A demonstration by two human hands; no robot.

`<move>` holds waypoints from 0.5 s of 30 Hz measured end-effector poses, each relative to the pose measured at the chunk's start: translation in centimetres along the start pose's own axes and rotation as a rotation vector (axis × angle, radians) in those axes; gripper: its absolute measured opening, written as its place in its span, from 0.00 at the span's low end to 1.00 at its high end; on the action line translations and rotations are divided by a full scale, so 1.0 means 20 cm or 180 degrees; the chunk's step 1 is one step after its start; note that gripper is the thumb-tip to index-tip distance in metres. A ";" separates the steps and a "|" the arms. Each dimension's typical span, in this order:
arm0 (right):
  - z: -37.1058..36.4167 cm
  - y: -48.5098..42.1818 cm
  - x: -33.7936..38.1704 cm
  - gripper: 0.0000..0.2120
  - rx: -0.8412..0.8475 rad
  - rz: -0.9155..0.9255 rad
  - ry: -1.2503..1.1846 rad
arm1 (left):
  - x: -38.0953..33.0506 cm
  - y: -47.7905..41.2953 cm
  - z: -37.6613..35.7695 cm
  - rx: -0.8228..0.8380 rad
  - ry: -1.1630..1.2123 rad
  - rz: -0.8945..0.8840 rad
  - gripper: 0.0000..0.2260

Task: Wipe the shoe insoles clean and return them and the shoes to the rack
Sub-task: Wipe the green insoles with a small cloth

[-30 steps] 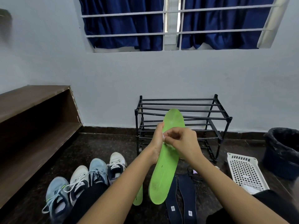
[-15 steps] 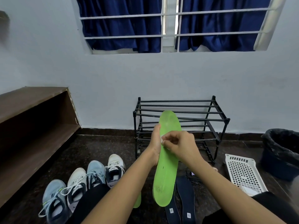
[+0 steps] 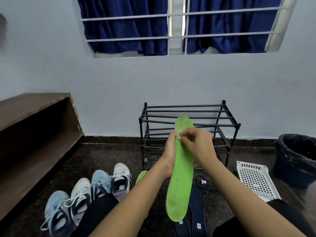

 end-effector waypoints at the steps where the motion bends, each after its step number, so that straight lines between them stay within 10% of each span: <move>1: 0.00 0.01 0.01 0.04 0.0037 0.0053 0.0033 | -0.01 -0.01 0.01 -0.0036 0.0058 -0.0021 0.26; 8: 0.00 0.06 0.07 0.05 0.0907 0.0001 -0.0067 | -0.08 -0.05 0.08 -0.0233 0.0305 -0.0249 0.23; 15: 0.00 -0.01 0.02 0.03 0.0396 0.0055 0.0145 | -0.04 -0.02 0.04 -0.0136 0.0148 -0.0136 0.24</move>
Point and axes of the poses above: each hand's wrist, its own y-axis away from the middle knuckle, its own z-axis out of the back of the hand, x = y × z, the point moved 1 cm from there along -y, towards the middle knuckle, and after that the axes turned 13 degrees about -x, right-handed, at the moved point
